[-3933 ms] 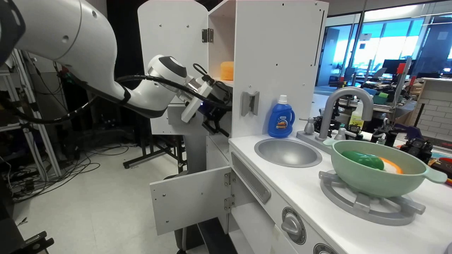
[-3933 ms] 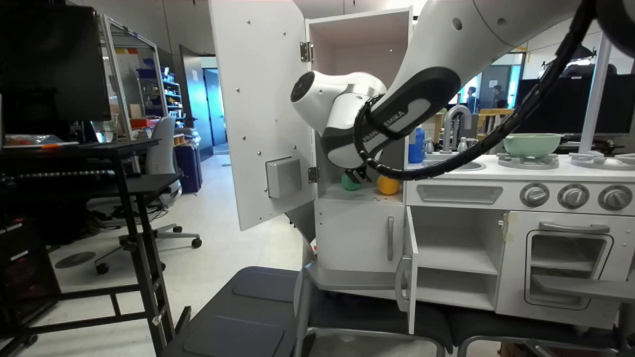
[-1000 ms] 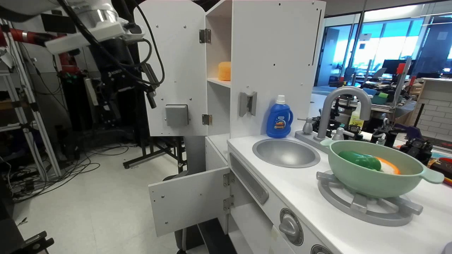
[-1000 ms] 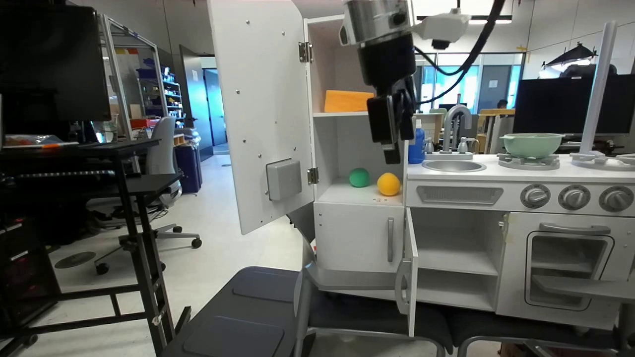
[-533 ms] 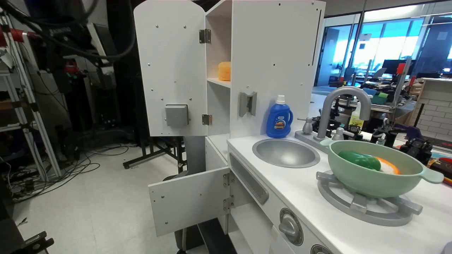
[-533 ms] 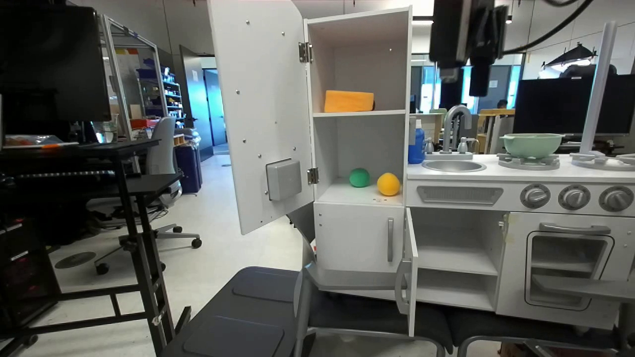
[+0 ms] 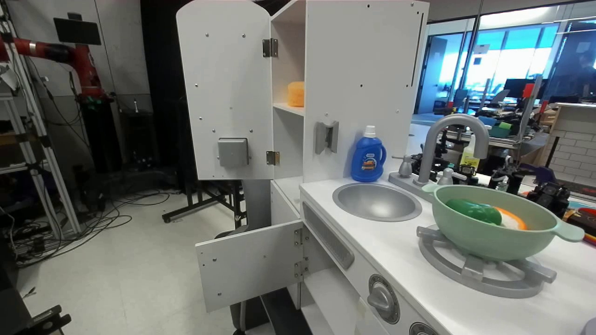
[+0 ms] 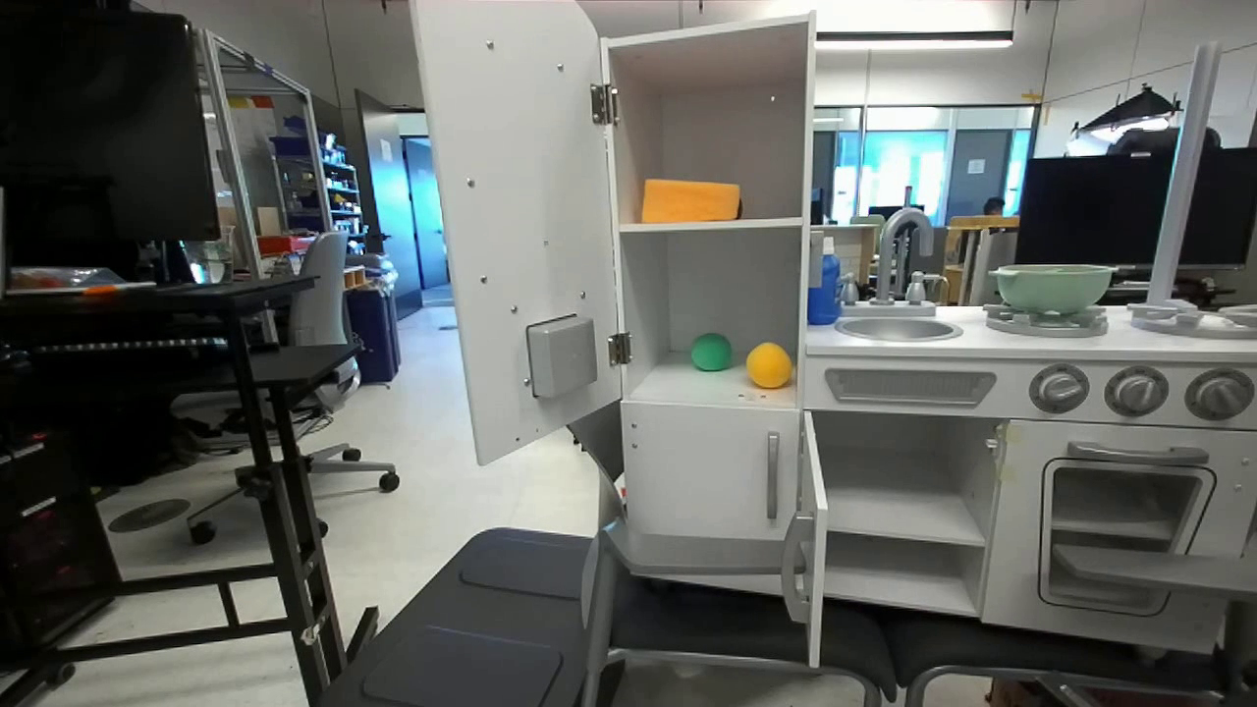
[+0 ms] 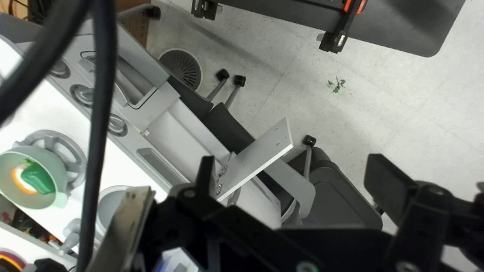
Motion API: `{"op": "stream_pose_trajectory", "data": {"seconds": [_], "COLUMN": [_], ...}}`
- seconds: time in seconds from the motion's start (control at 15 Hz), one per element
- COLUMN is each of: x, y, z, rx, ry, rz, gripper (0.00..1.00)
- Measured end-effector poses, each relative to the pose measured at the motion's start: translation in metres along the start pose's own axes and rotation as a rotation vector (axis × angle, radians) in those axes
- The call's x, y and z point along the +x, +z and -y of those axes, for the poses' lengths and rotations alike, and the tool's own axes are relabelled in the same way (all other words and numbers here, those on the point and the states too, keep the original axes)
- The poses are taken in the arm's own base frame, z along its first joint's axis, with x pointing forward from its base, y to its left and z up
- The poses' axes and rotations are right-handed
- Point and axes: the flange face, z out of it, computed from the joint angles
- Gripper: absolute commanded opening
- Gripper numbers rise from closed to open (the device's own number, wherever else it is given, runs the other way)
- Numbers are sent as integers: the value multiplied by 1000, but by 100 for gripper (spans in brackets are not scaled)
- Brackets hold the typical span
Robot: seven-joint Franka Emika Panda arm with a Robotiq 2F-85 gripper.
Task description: Open the cupboard and put the yellow and green objects inside.
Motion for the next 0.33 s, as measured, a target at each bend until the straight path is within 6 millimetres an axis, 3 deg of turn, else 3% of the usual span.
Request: {"op": "stream_pose_trajectory", "data": {"seconds": [0.13,0.33], "x": [7,23], "y": [-11,-5], "z": [-20,-33], "rx": [7,17], "ry": [26,38], "rz": [1,24], "gripper": [100,100]}}
